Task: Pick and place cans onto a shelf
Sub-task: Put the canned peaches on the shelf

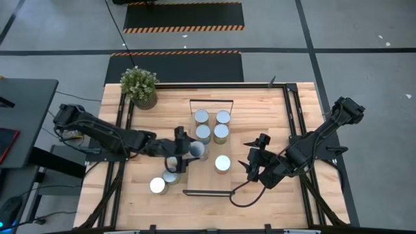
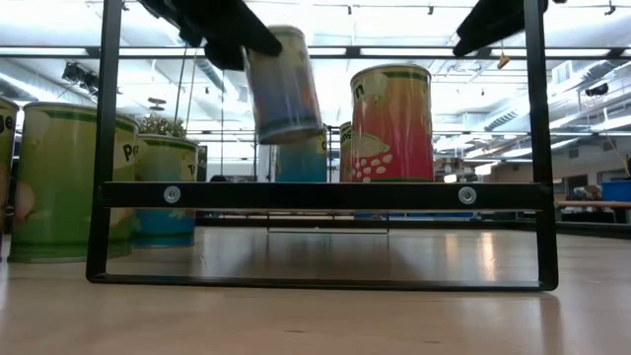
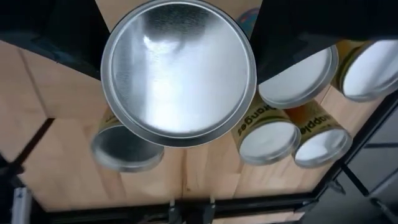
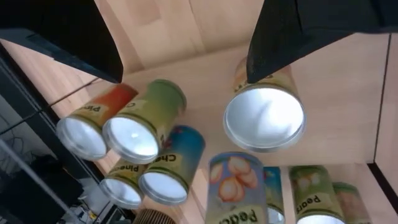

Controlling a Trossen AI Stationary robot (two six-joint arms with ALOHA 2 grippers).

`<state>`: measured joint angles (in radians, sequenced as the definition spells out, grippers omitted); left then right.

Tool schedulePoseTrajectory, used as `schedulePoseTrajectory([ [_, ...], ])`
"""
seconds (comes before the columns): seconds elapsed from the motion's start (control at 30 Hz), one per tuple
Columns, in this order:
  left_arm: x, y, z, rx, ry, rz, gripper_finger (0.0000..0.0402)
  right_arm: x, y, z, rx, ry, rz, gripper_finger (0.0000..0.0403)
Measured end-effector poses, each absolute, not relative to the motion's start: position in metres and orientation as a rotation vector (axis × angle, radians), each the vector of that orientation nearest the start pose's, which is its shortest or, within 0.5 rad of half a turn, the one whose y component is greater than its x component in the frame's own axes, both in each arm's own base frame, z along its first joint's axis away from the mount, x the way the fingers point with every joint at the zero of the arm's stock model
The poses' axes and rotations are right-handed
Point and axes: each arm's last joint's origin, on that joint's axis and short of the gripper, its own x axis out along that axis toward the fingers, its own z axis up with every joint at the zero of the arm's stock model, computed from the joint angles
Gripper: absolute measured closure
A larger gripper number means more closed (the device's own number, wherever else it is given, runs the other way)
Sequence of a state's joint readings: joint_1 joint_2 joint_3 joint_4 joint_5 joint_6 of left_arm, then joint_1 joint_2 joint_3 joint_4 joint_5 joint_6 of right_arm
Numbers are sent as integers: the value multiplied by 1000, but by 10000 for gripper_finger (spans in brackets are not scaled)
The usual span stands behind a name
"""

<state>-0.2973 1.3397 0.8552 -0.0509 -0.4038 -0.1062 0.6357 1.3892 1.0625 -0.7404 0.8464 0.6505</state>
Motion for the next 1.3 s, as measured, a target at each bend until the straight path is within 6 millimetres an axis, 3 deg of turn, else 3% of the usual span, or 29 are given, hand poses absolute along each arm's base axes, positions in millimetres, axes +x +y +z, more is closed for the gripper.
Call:
schedulePoseTrajectory([
  [0.23, 290, -74, 241, 107, 601, 98, 74, 226, 140, 251, -94, 662, -418, 53],
  [0.53, 294, -71, 233, 145, 651, 68, 52, 235, 147, 258, -78, 581, -358, 53],
  [0.8, 304, -67, 213, 159, 710, 84, 48, 234, 151, 259, -73, 580, -313, 53],
  [1.3, 305, -65, 213, 209, 698, 132, 47, 235, 145, 247, -135, 601, -317, 53],
])
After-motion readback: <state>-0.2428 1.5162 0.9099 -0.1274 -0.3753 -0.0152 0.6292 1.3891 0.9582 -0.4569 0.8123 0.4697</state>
